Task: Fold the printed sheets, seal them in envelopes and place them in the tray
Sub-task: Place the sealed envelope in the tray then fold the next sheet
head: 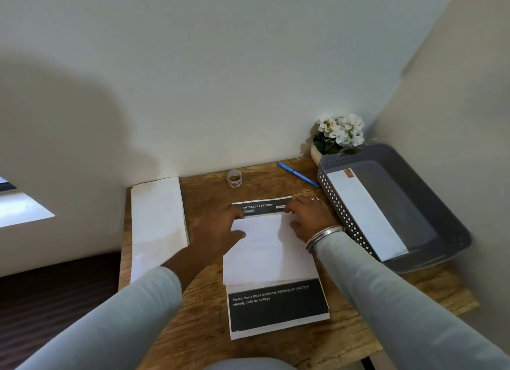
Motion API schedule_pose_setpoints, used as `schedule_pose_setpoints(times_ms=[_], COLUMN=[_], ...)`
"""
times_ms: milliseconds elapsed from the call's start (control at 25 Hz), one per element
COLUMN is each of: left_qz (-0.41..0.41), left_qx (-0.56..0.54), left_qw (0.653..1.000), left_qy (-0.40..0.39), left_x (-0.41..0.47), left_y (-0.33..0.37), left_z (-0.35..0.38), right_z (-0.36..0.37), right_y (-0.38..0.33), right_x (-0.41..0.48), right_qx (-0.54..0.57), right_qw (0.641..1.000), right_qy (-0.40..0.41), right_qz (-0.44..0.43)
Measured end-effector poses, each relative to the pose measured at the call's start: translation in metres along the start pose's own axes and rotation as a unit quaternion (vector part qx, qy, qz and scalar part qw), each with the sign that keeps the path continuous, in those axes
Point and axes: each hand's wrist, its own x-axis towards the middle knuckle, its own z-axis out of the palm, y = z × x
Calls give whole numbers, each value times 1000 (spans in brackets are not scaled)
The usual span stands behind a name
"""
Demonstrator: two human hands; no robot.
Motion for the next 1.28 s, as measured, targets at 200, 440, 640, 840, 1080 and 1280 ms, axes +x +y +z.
schedule_pose_setpoints(times_ms=[200,440,640,840,1080,1280], left_qz=[39,90,92,107,89,83], left_qx=[-51,-6,51,161,207,215], left_qw=[996,996,992,978,971,969], left_qy=[66,4,-71,-81,-85,-86], left_x=[-29,-64,-76,-78,-70,-72], left_y=[-2,-10,-11,-5,9,6], left_z=[-3,18,22,38,48,52], right_z=[-1,24,43,48,52,76], right_y=[-1,0,5,-5,-47,-70], right_x=[-11,-43,-63,-68,-46,-52], right_qx=[34,11,33,14,-24,-35], right_qw=[997,998,999,1000,999,998], right_qy=[64,32,-19,-23,-29,-53], right_qz=[-35,-54,-32,-12,-25,-26])
